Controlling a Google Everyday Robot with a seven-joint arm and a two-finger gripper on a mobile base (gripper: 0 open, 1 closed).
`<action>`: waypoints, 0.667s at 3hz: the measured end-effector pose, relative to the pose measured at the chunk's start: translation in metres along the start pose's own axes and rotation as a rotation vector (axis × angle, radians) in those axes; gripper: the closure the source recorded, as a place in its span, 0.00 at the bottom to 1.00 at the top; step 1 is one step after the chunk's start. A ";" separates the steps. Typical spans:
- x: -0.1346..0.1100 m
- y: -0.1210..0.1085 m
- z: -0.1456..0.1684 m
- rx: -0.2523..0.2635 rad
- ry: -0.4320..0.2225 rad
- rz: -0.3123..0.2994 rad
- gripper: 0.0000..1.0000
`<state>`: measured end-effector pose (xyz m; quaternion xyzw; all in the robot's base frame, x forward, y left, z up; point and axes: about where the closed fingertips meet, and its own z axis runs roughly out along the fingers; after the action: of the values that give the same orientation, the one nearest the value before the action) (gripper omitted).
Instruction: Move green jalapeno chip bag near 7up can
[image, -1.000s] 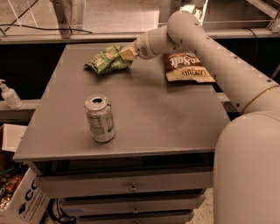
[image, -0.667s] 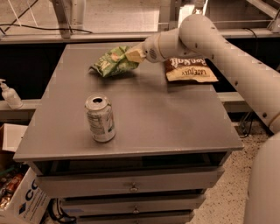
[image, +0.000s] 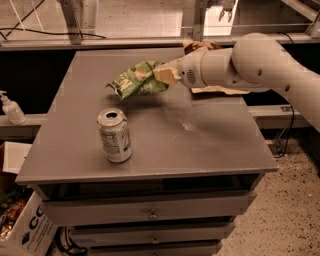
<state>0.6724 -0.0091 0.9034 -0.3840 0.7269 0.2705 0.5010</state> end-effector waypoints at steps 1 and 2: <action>0.008 0.034 -0.026 0.006 -0.029 0.039 1.00; 0.013 0.066 -0.036 0.008 -0.040 0.061 1.00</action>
Offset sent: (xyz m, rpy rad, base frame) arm -0.1161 0.0130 -0.0011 0.0868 0.0363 -0.0494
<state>0.5966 -0.0035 0.9047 -0.3542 0.7291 0.2902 0.5086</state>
